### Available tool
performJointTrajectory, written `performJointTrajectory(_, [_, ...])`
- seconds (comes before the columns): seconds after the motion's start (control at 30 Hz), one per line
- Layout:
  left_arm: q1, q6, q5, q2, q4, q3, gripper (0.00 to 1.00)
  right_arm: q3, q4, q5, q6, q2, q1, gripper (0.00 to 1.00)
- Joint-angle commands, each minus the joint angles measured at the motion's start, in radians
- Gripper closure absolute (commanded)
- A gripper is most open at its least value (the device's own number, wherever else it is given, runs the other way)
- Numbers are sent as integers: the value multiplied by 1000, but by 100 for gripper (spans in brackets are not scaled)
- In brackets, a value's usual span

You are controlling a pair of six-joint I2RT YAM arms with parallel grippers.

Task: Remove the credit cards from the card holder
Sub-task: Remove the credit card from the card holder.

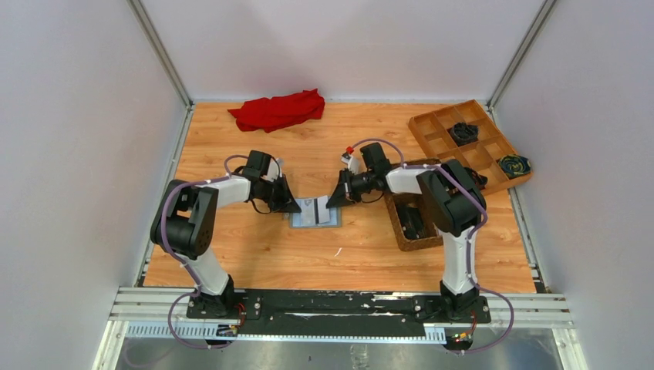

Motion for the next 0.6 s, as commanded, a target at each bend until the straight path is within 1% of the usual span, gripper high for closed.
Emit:
performJointTrajectory(0.0, [12, 66, -161, 22, -109, -28, 100, -27, -68, 14, -52, -52, -23, 100])
performJointTrajectory(0.37, [12, 62, -154, -10, -115, -26, 100, 1, -200, 75, -129, -110, -27, 100])
performJointTrajectory(0.57, [11, 61, -144, -24, -120, -22, 100, 5, -236, 81, -148, -154, -37, 100])
